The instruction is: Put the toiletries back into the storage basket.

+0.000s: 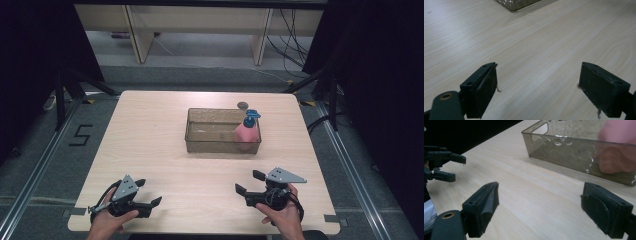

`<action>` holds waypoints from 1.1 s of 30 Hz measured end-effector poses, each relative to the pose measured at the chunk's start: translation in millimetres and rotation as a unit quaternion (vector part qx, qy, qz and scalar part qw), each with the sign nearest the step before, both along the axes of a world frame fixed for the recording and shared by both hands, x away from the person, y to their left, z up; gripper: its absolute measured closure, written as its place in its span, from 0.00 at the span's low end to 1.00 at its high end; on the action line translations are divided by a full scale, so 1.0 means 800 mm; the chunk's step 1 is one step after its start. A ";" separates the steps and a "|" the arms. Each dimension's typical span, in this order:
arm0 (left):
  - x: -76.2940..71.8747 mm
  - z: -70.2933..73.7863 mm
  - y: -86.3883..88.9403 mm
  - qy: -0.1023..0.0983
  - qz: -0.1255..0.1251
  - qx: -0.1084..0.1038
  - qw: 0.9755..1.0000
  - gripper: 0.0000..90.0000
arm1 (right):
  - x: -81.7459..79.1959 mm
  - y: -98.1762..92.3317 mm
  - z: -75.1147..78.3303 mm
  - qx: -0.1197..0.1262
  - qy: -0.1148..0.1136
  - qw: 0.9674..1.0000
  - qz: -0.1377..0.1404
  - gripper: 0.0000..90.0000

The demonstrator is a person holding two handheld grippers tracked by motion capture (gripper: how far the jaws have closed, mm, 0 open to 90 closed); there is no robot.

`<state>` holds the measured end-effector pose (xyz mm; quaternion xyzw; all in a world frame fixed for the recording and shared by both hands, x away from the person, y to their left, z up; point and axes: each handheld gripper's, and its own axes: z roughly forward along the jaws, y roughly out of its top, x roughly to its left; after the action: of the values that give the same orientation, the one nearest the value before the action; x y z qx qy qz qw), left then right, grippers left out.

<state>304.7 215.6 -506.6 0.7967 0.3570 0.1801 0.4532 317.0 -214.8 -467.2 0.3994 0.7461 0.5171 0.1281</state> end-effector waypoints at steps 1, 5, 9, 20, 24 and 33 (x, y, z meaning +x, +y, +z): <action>0.000 0.000 0.000 0.000 0.000 0.000 1.000 0.16 | -0.001 0.001 0.000 0.001 0.004 1.000 0.000 0.18; 0.000 0.000 0.000 0.001 0.000 -0.001 1.000 0.16 | -0.003 0.001 -0.001 0.000 0.003 1.000 0.000 0.17; 0.000 0.000 -0.001 0.000 -0.001 -0.003 1.000 0.16 | -0.006 -0.001 -0.006 -0.009 -0.012 1.000 -0.002 0.17; 0.000 0.000 0.000 0.002 -0.002 0.000 1.000 0.16 | -0.014 -0.002 -0.009 -0.002 0.004 1.000 0.003 0.17; 0.000 0.000 0.000 0.002 -0.003 0.001 1.000 0.16 | -0.015 -0.002 -0.010 0.000 0.008 1.000 0.003 0.17; 0.000 0.000 -0.001 0.001 -0.004 0.000 1.000 0.16 | -0.022 -0.004 -0.012 -0.002 0.010 1.000 0.006 0.17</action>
<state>304.6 214.8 -506.9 0.7982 0.3541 0.1772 0.4539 299.2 -218.3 -477.1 0.4000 0.7510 0.5119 0.1182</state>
